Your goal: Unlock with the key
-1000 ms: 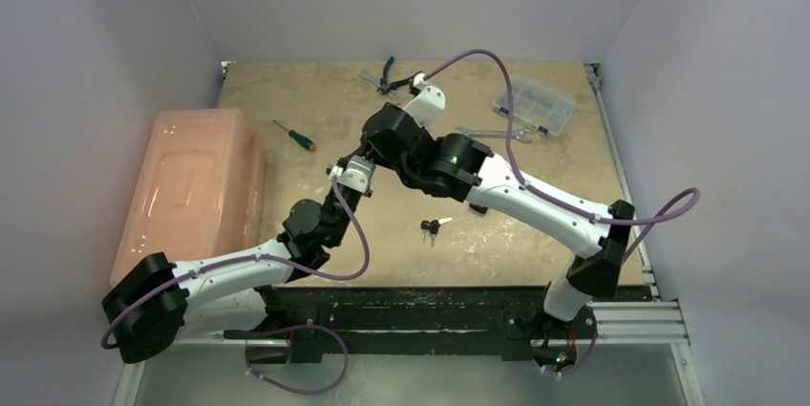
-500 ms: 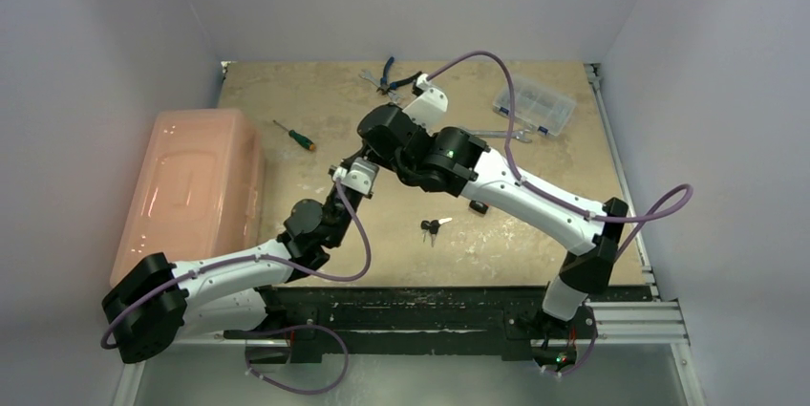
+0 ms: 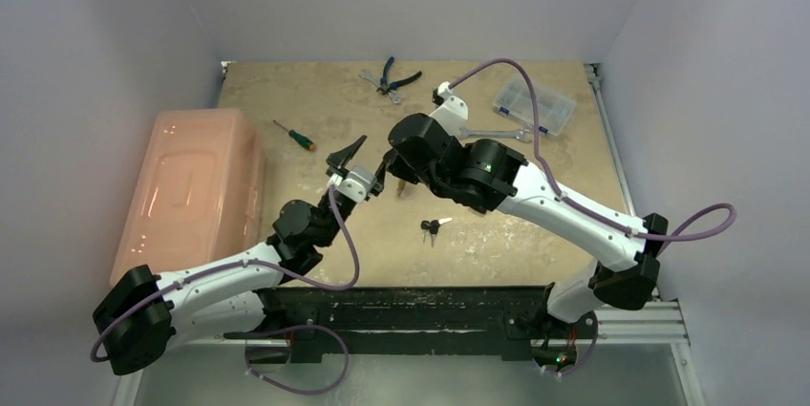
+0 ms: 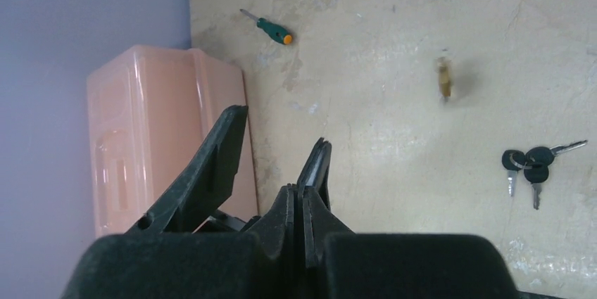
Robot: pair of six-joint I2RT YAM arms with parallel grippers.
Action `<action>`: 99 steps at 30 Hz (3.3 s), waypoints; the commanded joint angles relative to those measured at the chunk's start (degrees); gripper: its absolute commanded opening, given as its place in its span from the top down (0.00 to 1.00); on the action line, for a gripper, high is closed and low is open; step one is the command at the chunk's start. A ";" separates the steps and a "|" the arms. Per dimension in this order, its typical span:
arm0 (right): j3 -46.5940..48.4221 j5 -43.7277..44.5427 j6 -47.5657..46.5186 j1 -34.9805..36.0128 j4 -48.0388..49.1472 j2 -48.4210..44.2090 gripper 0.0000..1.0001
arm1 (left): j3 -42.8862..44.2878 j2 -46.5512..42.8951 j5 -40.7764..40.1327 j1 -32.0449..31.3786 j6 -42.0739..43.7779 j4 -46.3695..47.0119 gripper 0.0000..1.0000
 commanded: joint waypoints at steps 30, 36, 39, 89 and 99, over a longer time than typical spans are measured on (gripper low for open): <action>-3.49 -6.06 -34.04 -17.34 0.34 15.20 0.01 | 2.23 -1.21 -2.81 1.00 1.26 1.12 0.43; -5.40 -13.56 -41.04 -21.48 6.21 17.83 0.04 | 2.41 -1.40 -3.68 1.07 1.29 0.71 0.43; -7.07 -18.66 -42.92 -22.84 10.56 18.02 0.07 | 2.56 -1.23 -3.70 1.27 1.04 0.59 0.43; 2.70 -17.86 -39.05 -25.19 3.85 39.23 0.63 | 3.16 -0.96 -3.43 1.47 0.14 -1.05 0.45; 0.37 -17.31 -38.71 -25.17 5.00 35.70 1.00 | 3.07 -0.96 -3.22 1.42 0.60 -1.17 0.45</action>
